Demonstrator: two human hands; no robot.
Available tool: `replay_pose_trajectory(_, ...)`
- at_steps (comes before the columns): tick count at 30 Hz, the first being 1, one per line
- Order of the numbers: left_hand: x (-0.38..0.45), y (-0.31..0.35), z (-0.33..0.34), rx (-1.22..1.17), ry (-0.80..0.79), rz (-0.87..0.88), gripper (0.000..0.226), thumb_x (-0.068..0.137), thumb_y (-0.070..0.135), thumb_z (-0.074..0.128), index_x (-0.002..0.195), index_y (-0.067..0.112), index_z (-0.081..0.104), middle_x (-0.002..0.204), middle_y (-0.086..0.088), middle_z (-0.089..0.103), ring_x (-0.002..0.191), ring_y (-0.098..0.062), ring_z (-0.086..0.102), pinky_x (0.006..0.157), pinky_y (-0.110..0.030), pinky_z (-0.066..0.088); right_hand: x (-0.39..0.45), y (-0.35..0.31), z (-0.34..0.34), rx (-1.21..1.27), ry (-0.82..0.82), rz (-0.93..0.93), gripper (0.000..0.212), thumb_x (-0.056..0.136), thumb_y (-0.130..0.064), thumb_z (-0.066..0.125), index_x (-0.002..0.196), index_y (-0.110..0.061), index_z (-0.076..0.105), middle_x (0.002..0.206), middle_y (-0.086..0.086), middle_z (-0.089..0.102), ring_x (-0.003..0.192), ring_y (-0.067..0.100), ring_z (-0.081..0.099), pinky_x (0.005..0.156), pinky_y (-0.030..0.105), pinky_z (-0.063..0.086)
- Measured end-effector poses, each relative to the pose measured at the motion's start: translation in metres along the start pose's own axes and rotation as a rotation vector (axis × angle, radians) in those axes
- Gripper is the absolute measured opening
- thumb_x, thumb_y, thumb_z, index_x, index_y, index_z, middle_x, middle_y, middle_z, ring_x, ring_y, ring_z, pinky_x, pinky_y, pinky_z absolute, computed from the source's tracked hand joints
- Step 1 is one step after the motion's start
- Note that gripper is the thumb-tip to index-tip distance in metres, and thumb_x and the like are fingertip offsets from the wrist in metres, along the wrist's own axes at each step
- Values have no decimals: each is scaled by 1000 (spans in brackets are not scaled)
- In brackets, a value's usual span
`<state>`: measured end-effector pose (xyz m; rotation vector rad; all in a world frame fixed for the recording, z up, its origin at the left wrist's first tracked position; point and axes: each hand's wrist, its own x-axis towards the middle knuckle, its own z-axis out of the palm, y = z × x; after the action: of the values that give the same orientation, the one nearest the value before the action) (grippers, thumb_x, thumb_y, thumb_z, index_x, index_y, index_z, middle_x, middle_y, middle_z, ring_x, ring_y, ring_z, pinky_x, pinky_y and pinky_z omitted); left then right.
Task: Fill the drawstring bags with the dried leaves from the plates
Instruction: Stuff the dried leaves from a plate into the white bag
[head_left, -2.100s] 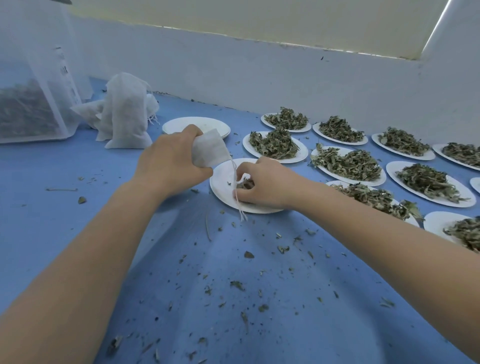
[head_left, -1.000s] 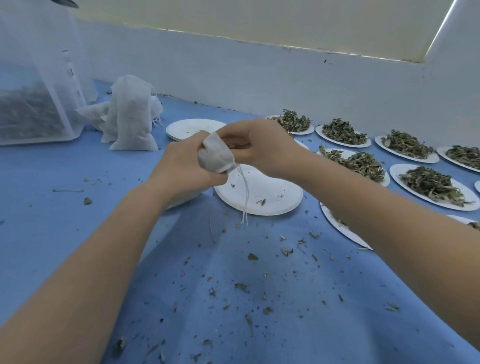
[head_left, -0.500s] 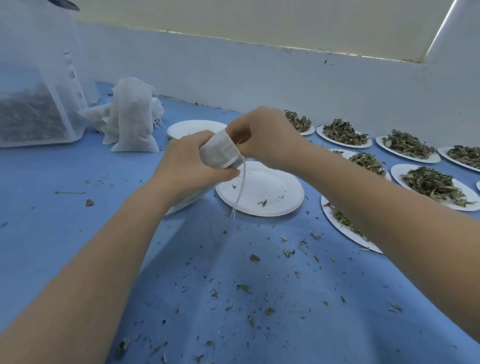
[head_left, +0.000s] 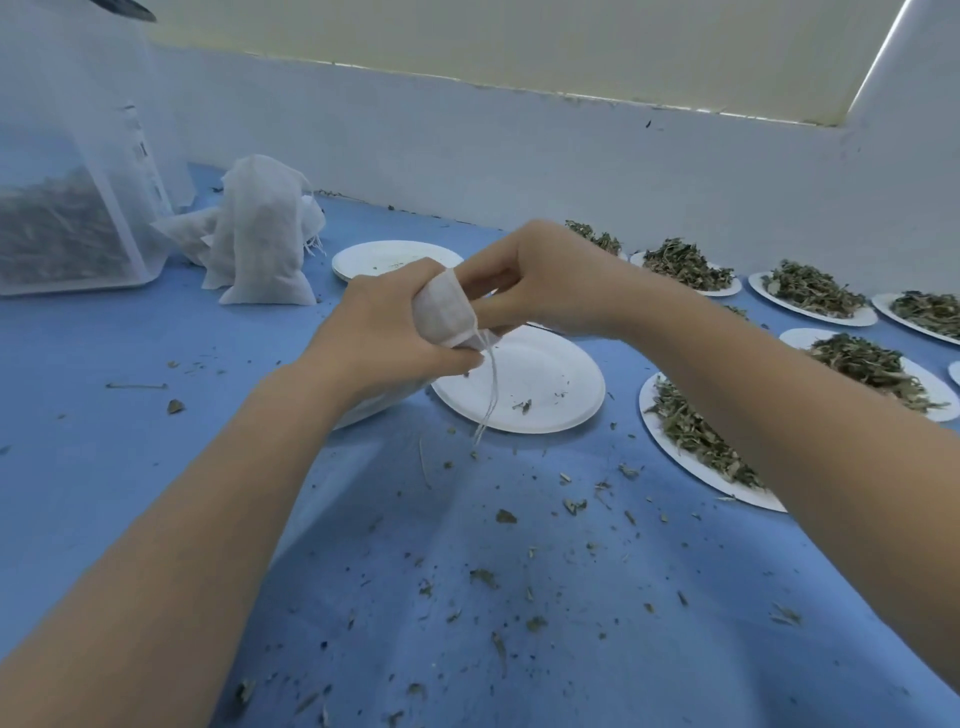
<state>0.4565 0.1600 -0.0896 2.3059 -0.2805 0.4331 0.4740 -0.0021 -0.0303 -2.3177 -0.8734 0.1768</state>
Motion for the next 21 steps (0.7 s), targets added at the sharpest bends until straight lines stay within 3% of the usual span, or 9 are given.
replay_pose_trajectory(2, 0, -3, -2, -6, 16, -9, 33, 59, 33, 79, 69, 32, 48, 65, 16, 50, 65, 3, 46, 54, -19, 32, -2, 4, 3, 69, 140, -10, 16, 75, -12, 73, 85, -24, 76, 69, -10, 72, 65, 2, 67, 61, 16, 51)
replay_pose_trajectory(5, 0, 1, 0, -2, 25, 21, 31, 59, 33, 79, 68, 34, 49, 63, 17, 51, 63, 6, 47, 51, -10, 31, 0, 3, 15, -47, 239, -42, 26, 73, -2, 66, 82, -25, 76, 66, -6, 70, 62, 3, 58, 59, 20, 47)
replay_pose_trajectory(9, 2, 6, 4, -2, 29, 44, 32, 59, 35, 78, 66, 33, 46, 60, 20, 52, 63, 5, 48, 53, -11, 32, 5, -2, 23, -152, 144, -63, 18, 75, 1, 56, 80, -10, 71, 74, 14, 64, 67, 12, 49, 62, 29, 46)
replay_pose_trajectory(11, 2, 4, 6, -55, 37, 36, 34, 58, 37, 79, 80, 36, 54, 69, 22, 58, 73, 5, 52, 61, -13, 38, 5, 0, 18, -140, 65, -65, 16, 78, -1, 57, 87, -7, 70, 81, 16, 65, 69, 13, 51, 67, 32, 48)
replay_pose_trajectory(14, 2, -4, 4, -20, 16, 16, 54, 53, 41, 80, 99, 43, 52, 83, 20, 61, 82, 7, 54, 65, -19, 46, 2, 6, 12, -87, 64, -69, 25, 79, -2, 62, 95, -17, 73, 89, 10, 71, 80, 24, 63, 74, 36, 51)
replay_pose_trajectory(17, 3, -17, 1, 79, -42, -23, 46, 55, 36, 80, 91, 40, 52, 82, 18, 59, 81, 3, 53, 63, -24, 44, -7, 14, 10, 16, 149, -73, 33, 79, 0, 65, 91, -31, 73, 88, -7, 73, 87, 11, 68, 84, 35, 54)
replay_pose_trajectory(21, 3, -32, -2, 112, -35, -117, 41, 48, 47, 70, 83, 32, 53, 79, 14, 58, 81, -2, 50, 62, -26, 42, -19, 30, 9, 81, 307, 33, 17, 81, -18, 69, 94, -27, 71, 94, -10, 72, 90, 2, 65, 84, 22, 52)
